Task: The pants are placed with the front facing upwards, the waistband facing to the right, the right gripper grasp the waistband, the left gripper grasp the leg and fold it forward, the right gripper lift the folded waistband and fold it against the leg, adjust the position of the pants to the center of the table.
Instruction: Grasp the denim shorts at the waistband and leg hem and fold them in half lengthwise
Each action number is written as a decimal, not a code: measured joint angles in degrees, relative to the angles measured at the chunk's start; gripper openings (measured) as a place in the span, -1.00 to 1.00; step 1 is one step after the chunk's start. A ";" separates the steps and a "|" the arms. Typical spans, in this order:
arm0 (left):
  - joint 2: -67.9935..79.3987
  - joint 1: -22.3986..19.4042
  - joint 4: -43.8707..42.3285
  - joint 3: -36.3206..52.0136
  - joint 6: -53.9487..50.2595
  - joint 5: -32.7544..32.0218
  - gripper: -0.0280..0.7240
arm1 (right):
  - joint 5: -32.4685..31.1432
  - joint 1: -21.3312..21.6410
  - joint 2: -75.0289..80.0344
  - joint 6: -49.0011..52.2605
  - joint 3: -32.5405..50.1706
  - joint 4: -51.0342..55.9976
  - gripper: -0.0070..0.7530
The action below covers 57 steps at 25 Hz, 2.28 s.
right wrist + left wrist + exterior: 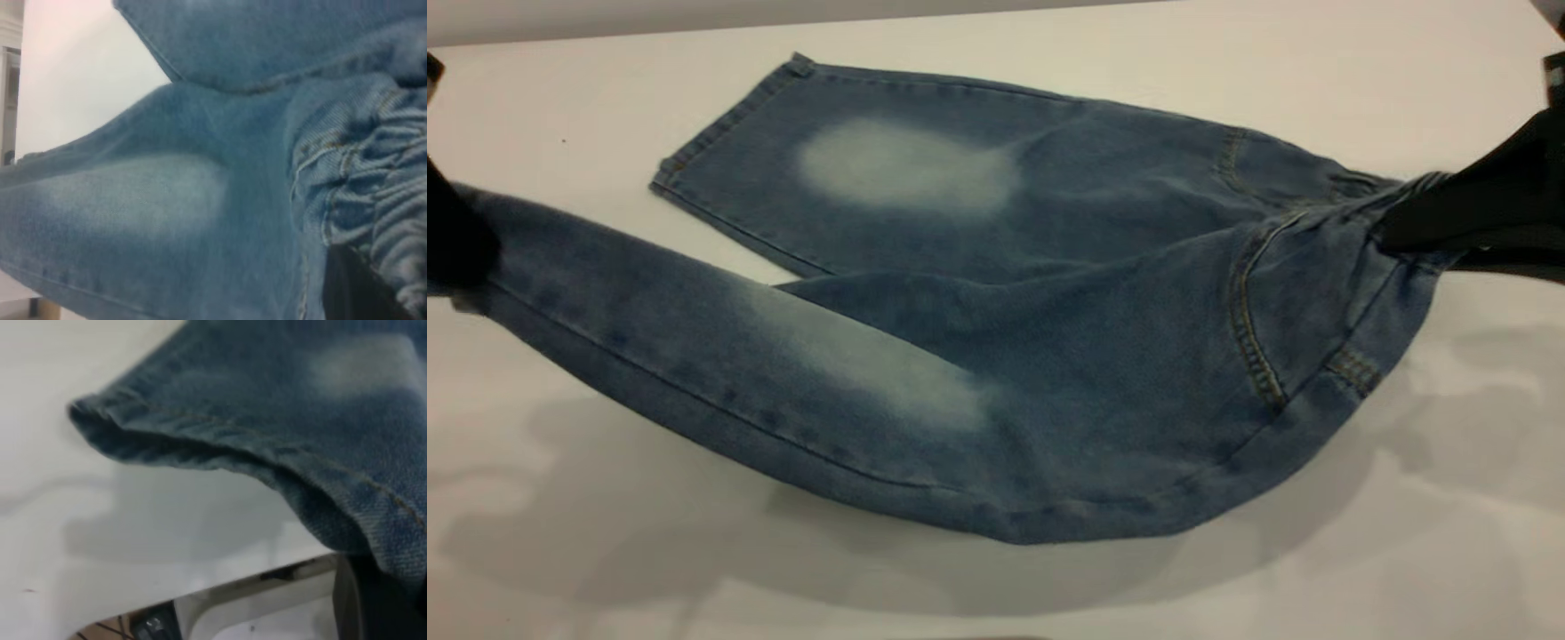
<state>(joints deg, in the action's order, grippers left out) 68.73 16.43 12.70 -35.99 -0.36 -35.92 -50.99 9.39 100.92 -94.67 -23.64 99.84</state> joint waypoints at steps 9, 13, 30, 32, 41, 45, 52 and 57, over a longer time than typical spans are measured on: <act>5.38 0.07 -13.17 -1.56 -8.07 11.62 -0.80 | 4.53 0.00 -1.79 -1.78 0.05 3.19 -0.87; 14.40 0.07 -13.35 -5.24 -6.00 14.97 -0.80 | 4.73 0.00 -1.68 -1.46 -2.57 3.24 -0.87; 42.79 0.07 -13.58 -35.10 3.11 16.97 -0.80 | 18.18 0.00 7.93 6.70 -15.09 3.39 -0.87; 45.03 0.07 -13.58 -37.83 4.16 16.78 -0.80 | 18.18 0.00 8.15 6.70 -16.89 3.39 -0.87; 51.94 0.07 -13.80 -48.86 7.43 15.86 -0.80 | 18.24 0.00 8.23 6.75 -23.95 3.33 -0.87; 54.15 0.07 -13.83 -52.43 7.67 15.14 -0.80 | 18.62 0.00 8.41 6.75 -26.57 3.22 -0.87; 56.35 0.07 -13.83 -55.24 7.67 14.75 -0.80 | 19.73 0.00 14.25 8.27 -32.03 3.28 -0.87; 57.76 0.07 -13.83 -55.42 7.62 15.00 -0.80 | 19.43 0.00 17.78 8.46 -35.97 3.23 -0.87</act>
<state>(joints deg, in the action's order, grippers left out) 126.49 16.49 -1.12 -91.41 7.26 -20.92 -31.56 9.39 118.70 -86.20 -59.60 103.07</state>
